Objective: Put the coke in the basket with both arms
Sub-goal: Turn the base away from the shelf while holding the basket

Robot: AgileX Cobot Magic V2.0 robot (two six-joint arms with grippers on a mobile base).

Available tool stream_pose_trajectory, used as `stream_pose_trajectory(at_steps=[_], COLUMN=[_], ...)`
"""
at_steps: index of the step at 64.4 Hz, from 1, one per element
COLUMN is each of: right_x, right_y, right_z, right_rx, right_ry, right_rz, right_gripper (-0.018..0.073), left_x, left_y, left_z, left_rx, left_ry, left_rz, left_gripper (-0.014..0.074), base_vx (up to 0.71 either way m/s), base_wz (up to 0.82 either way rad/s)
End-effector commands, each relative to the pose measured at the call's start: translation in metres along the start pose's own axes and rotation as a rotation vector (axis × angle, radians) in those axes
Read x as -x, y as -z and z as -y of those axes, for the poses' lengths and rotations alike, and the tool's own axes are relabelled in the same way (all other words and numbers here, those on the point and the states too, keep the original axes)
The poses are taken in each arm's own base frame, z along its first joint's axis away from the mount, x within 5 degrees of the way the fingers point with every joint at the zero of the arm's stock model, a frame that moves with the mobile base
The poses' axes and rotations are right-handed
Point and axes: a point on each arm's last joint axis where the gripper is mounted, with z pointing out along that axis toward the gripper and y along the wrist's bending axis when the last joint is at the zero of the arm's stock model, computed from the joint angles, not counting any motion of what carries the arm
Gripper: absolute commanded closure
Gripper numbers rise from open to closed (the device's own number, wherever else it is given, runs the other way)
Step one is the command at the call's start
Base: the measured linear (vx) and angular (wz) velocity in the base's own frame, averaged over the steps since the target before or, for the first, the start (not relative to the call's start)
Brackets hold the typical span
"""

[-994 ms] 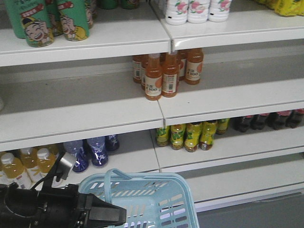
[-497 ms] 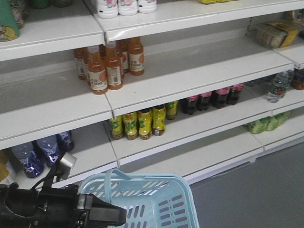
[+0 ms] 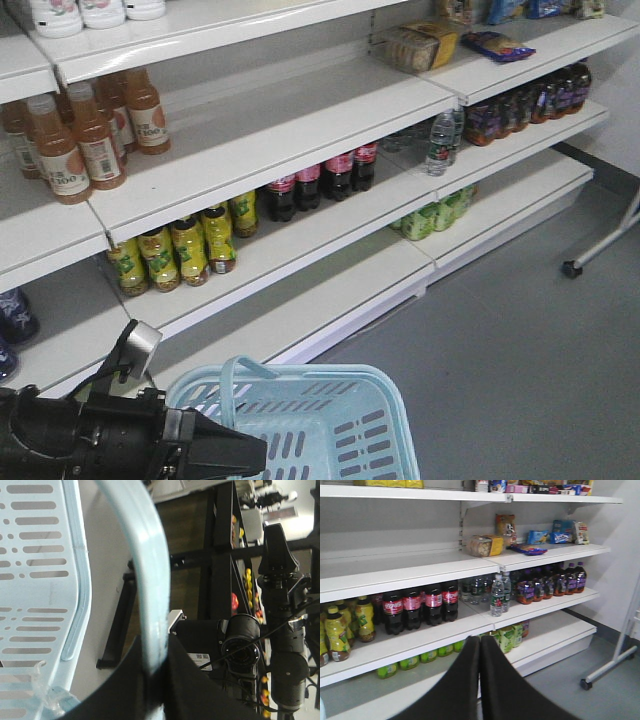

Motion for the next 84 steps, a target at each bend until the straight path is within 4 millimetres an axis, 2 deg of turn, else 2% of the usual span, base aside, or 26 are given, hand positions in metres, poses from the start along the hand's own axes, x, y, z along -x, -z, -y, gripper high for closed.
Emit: stream_pose_trajectory(at_steps=[1,84], right_x=[0.0047,0.0047], right_y=[0.0008,0.0008], right_z=[0.0000,0.0000], right_rx=[-0.004,-0.004], right_ry=[0.011,0.011], right_rz=[0.077,0.077], right_gripper=[0.0569,0.0569], left_x=[0.0045,0.0044], left_y=[0.0028,0.0028], left_z=[0.0199,0.0199], left_rx=[-0.123,-0.122], left_ry=[-0.017,-0.017], left_rz=[0.042,0.041], left_gripper=[0.0603,0.0603], base_vx=[-0.11,-0.08], base_wz=[-0.44,-0.39])
